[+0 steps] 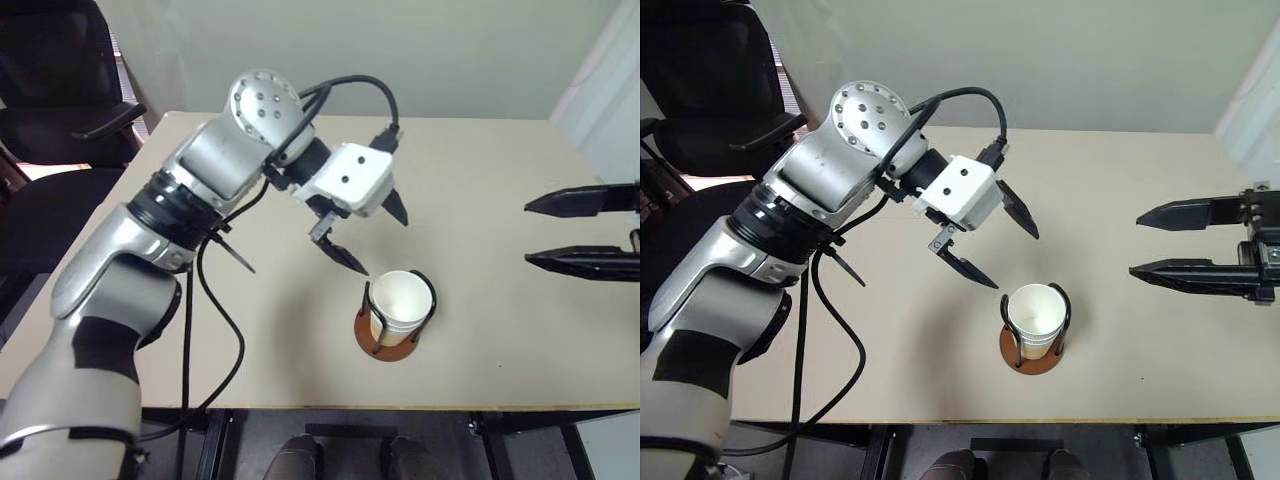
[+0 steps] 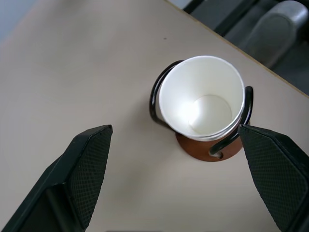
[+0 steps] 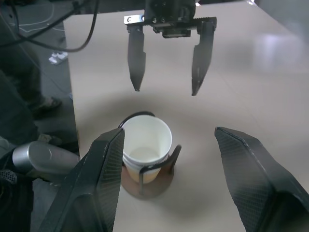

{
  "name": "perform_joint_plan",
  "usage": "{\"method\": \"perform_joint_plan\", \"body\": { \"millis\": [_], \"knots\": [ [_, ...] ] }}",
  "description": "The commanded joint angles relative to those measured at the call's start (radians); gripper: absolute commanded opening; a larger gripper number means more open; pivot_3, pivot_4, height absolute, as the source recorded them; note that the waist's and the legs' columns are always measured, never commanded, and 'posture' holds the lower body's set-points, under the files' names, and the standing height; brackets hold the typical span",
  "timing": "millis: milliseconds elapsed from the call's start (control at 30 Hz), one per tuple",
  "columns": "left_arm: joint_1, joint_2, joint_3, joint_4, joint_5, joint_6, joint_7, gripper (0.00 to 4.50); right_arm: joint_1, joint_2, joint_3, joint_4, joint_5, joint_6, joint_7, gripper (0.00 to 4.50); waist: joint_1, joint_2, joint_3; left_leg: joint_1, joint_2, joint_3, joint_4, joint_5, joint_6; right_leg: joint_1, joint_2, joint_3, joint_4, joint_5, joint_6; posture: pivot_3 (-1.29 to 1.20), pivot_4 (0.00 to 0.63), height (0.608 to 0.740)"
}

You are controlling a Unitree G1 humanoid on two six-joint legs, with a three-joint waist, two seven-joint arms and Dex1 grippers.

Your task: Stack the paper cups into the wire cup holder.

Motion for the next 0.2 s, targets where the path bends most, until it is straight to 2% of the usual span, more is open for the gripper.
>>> {"method": "perform_joint_plan", "body": {
  "millis": [33,200],
  "knots": [
    [0.026,0.025,0.106,-0.076,0.013,0.074,0.000,4.48,-0.061,-0.017,0.069,0.044,-0.019,-0.057,0.033,3.08,0.000,0.000,0.000,0.000,0.000,-0.001,0.000,0.000,0.000,0.000,0.000,0.000,0.000,0.000,0.000,0.00,0.150,0.740],
    [0.069,0.072,0.211,-0.155,0.010,0.188,0.006,4.48,-0.106,-0.008,0.110,0.060,-0.025,-0.076,0.042,3.08,0.001,0.000,0.000,0.000,0.000,-0.001,0.000,0.000,0.000,0.000,0.000,0.000,0.000,0.000,0.000,0.00,0.150,0.740]
  ]
}}
